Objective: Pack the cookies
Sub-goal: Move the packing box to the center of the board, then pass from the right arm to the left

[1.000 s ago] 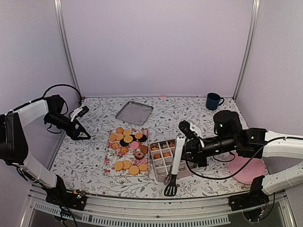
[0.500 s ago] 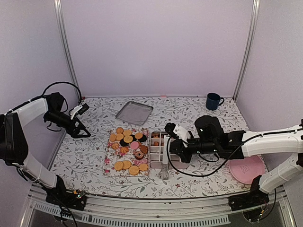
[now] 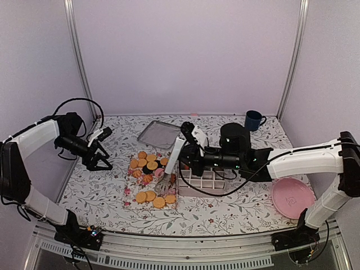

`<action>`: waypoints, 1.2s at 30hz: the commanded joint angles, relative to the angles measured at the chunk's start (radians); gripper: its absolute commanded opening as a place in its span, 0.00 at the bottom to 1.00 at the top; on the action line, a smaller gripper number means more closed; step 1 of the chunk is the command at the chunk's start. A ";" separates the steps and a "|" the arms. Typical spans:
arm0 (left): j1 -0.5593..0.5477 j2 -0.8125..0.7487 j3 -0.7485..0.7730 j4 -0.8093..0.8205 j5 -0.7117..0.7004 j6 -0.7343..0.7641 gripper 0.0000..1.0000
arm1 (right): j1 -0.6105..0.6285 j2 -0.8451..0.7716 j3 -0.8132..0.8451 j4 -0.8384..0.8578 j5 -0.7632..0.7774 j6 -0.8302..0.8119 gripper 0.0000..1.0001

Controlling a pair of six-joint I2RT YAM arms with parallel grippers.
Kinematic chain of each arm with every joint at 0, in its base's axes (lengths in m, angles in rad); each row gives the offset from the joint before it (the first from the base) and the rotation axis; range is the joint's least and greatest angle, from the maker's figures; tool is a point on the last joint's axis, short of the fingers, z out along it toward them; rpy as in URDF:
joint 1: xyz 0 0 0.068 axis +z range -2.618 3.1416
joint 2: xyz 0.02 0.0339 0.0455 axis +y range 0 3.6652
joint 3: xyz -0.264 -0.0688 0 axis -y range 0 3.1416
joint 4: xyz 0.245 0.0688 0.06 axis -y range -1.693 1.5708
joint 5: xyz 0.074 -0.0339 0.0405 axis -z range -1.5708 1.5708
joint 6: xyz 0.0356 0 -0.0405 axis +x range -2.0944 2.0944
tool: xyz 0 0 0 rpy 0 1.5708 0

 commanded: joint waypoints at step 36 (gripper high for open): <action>-0.231 -0.031 -0.023 -0.127 0.192 0.216 0.00 | 0.031 0.432 0.306 0.540 -0.062 0.343 0.88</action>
